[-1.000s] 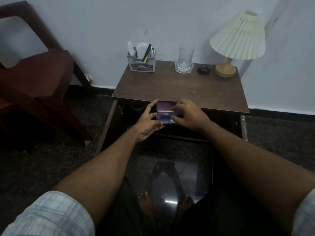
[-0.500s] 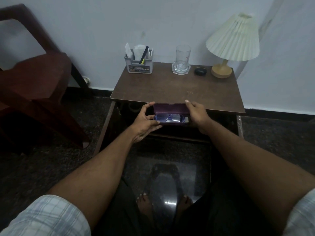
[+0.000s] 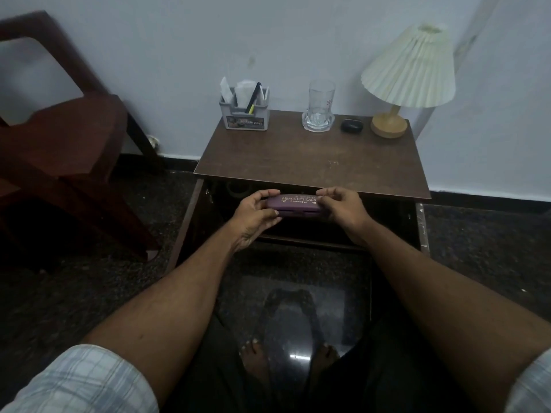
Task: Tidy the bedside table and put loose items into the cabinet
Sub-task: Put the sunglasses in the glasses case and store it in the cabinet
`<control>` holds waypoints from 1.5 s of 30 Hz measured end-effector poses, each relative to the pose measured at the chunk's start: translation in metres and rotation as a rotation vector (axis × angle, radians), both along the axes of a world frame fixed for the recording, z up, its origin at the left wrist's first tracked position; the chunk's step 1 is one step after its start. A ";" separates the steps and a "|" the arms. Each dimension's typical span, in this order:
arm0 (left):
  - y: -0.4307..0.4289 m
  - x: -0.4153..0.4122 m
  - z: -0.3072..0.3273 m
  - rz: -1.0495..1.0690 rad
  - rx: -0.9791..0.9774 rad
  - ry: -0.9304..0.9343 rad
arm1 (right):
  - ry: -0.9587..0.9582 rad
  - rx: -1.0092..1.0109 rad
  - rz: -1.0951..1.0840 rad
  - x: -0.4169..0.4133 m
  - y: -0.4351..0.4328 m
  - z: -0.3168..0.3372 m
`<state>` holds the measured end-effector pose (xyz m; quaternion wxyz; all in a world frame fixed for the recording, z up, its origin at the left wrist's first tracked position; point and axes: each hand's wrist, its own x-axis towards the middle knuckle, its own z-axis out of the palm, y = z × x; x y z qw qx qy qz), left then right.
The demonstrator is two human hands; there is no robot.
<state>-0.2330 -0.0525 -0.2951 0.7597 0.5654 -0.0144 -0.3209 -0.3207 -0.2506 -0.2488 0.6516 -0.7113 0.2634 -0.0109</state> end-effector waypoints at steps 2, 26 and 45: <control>-0.002 0.001 -0.001 0.026 -0.009 0.042 | 0.003 0.029 -0.001 -0.002 -0.001 -0.002; -0.009 0.004 -0.006 0.144 0.046 0.090 | -0.013 0.105 0.009 -0.007 -0.007 -0.008; -0.050 -0.019 -0.011 0.134 0.130 0.281 | 0.154 0.252 -0.264 -0.030 -0.032 -0.010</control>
